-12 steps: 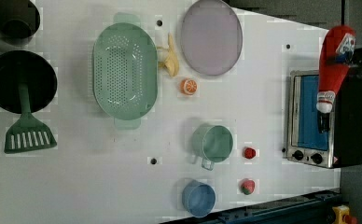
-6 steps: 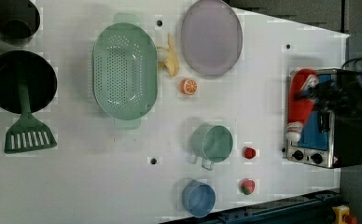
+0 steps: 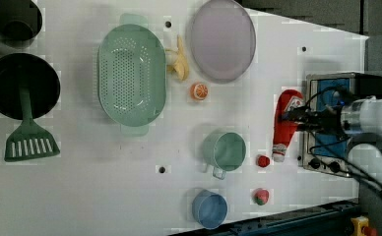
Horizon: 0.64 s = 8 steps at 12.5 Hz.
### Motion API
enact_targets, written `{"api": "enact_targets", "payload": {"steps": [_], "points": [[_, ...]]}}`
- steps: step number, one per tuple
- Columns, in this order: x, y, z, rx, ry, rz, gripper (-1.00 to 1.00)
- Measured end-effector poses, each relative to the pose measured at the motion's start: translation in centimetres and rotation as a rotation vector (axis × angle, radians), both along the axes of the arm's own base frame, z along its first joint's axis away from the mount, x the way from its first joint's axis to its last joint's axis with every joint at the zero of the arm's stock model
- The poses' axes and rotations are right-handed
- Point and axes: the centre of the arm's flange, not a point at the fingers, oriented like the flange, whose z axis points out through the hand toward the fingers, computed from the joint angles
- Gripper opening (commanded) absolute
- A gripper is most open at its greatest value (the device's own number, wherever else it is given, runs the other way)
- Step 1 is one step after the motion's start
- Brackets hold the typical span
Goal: Pick ketchup from plate and place it on table.
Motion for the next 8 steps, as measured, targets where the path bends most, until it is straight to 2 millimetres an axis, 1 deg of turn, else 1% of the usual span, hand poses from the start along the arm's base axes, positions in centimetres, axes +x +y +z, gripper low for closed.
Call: {"api": "enact_targets", "payload": {"steps": [3, 4, 5, 7, 8], "points": [[-1.3, 1.1, -2.5, -0.01, -0.004, 0.008, 0.16], [-1.3, 1.2, -3.7, -0.009, -0.002, 0.001, 0.22], [-1.3, 1.0, -5.0, -0.003, 0.009, -0.007, 0.41], [-1.7, 0.7, -7.8, 0.003, 0.048, -0.021, 0.86], [-1.9, 0.5, -8.8, 0.005, 0.066, -0.026, 1.0]]}}
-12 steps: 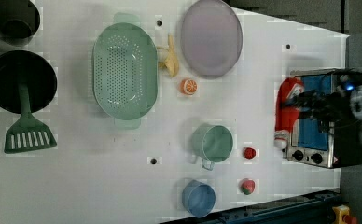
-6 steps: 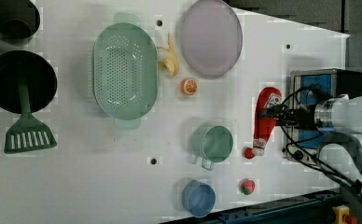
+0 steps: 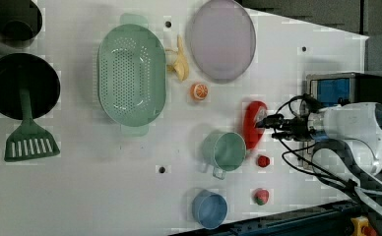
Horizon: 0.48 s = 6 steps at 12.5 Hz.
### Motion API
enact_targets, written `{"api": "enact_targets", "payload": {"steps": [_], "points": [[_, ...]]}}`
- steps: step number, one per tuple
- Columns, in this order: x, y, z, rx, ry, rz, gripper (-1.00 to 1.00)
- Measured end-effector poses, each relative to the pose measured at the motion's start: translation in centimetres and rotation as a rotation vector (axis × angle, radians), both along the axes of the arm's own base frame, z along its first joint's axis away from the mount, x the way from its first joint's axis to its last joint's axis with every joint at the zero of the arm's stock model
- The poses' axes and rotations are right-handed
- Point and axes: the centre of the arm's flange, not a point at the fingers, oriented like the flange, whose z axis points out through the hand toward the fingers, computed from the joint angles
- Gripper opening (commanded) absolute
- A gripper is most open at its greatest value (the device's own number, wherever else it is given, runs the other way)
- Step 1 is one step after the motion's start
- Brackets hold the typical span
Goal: Pick ketchup from plate and place it on table.
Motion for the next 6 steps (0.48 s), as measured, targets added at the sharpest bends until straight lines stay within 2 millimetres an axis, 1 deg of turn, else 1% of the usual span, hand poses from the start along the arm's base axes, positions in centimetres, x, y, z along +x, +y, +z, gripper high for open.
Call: {"api": "enact_targets", "payload": {"steps": [1, 2, 3, 4, 5, 6], "points": [[-0.2, -0.1, -0.3, 0.0, 0.012, -0.01, 1.0], [-0.4, -0.4, -0.1, -0.003, 0.028, -0.017, 1.0], [-0.5, -0.7, 0.7, -0.009, 0.056, -0.033, 1.0], [-0.1, -1.1, 2.2, -0.015, 0.07, -0.061, 1.0], [0.7, -1.6, 4.2, -0.021, 0.069, -0.086, 1.0], [1.9, -1.9, 7.0, -0.033, 0.052, -0.106, 1.0]]}}
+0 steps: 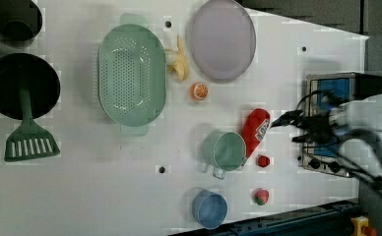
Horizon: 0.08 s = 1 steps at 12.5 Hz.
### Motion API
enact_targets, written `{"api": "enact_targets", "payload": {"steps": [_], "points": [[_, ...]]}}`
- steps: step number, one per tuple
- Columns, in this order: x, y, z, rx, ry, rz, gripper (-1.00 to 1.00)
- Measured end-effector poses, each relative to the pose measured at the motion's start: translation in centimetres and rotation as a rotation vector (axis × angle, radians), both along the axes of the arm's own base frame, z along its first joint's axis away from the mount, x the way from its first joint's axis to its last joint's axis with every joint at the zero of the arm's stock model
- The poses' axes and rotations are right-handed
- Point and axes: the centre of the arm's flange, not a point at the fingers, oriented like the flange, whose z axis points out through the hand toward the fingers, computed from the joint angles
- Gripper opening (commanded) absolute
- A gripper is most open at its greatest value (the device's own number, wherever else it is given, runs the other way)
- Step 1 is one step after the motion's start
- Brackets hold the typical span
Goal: Pick ketchup from plate and place it on table.
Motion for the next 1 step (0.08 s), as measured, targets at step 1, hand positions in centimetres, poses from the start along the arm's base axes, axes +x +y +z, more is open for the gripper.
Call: {"api": "enact_targets", "payload": {"steps": [1], "points": [[1.61, -0.19, 3.28, -0.013, -0.047, -0.024, 1.0]]}}
